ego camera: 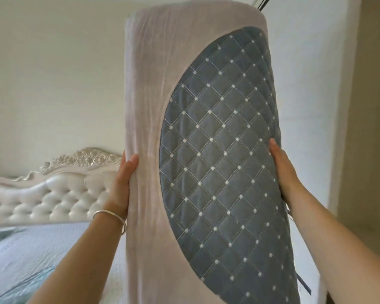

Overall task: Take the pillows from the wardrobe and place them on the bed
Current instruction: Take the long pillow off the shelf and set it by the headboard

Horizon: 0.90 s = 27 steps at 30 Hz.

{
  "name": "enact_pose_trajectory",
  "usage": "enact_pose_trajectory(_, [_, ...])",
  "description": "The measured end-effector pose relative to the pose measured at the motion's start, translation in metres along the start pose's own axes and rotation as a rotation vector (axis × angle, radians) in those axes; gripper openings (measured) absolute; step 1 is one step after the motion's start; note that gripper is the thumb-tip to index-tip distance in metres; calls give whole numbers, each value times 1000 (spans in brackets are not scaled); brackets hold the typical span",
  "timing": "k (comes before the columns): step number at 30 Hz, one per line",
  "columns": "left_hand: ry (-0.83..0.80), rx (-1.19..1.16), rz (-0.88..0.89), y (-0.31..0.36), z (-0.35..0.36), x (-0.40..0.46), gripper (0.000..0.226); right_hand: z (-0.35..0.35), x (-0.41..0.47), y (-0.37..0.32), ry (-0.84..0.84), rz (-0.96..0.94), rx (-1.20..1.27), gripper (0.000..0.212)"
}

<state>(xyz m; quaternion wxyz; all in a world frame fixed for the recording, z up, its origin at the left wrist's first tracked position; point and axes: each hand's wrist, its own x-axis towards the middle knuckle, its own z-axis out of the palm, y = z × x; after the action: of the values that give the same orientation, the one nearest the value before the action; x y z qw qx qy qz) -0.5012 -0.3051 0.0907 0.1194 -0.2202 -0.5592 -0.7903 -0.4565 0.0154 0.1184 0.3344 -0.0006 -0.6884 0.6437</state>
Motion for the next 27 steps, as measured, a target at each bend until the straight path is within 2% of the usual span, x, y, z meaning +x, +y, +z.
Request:
enact_pose_trajectory(4, [117,-9,-45,-21,-32,12,57,46,29,42,-91,51,35,90])
enact_pose_trajectory(6, [170,36,-42,-32,-42,20,45,66,48,67,-119,97,33,104])
enact_pose_trajectory(7, [183,52,-41,-40,-45,26,47,74,62,83,-132,129,28,108])
enact_pose_trajectory(9, [193,94,-41,-59,-50,38,56,91,84,112,-184,156,52,99])
enact_pose_trajectory(11, [209,103,-48,-81,-54,54,62,105,108,145,-222,207,56,109])
enact_pose_trajectory(13, [229,110,-65,-106,-57,75,59,119,134,180,-256,257,52,118])
enact_pose_trajectory(22, [332,113,-89,-218,-48,223,49,181,316,311,-423,403,67,120])
enact_pose_trajectory(24, [354,124,-85,-241,-48,254,46,196,352,330,-461,415,85,114])
enact_pose_trajectory(25, [368,130,-89,-251,-49,268,45,205,365,336,-489,416,97,104])
enact_pose_trajectory(27, [399,150,-112,-271,-58,294,46,224,387,350,-531,418,94,66])
